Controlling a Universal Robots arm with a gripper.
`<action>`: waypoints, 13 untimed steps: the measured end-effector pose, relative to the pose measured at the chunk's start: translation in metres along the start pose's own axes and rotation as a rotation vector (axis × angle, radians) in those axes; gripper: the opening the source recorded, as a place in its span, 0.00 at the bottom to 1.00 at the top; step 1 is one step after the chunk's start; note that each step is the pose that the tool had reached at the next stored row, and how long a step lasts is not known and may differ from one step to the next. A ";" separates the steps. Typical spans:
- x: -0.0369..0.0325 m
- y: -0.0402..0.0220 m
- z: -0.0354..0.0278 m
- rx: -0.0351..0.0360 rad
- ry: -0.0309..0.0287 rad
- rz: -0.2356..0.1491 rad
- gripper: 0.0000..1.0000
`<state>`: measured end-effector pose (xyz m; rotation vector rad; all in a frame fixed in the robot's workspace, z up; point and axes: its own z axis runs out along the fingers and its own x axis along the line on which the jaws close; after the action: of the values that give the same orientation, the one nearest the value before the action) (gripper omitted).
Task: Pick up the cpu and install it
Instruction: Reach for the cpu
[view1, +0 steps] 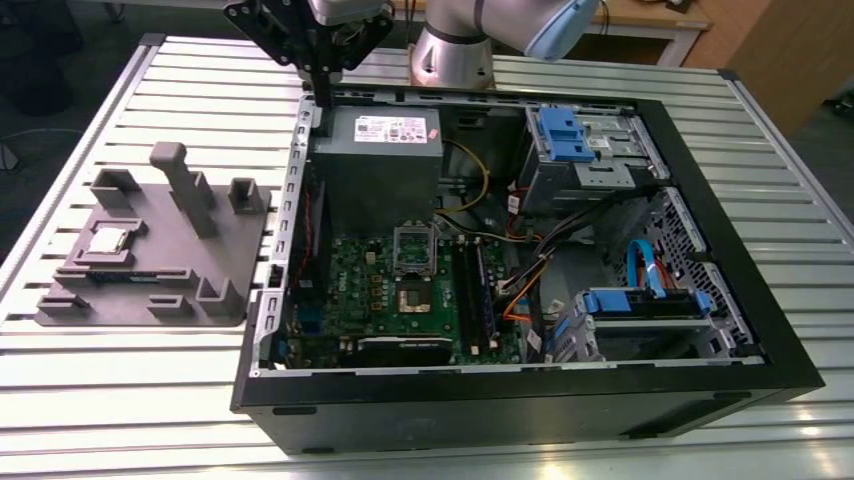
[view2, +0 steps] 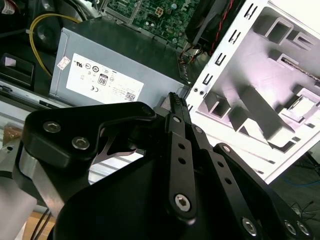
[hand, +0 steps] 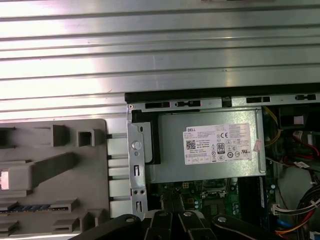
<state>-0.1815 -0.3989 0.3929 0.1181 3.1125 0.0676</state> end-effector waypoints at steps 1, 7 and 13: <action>0.0002 0.0000 0.0000 0.0000 0.0000 0.000 0.10; 0.0015 -0.0001 0.0000 0.0000 0.0000 0.000 0.10; 0.0028 -0.0002 0.0000 0.0000 0.0000 0.000 0.10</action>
<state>-0.1843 -0.3989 0.3928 0.1180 3.1125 0.0676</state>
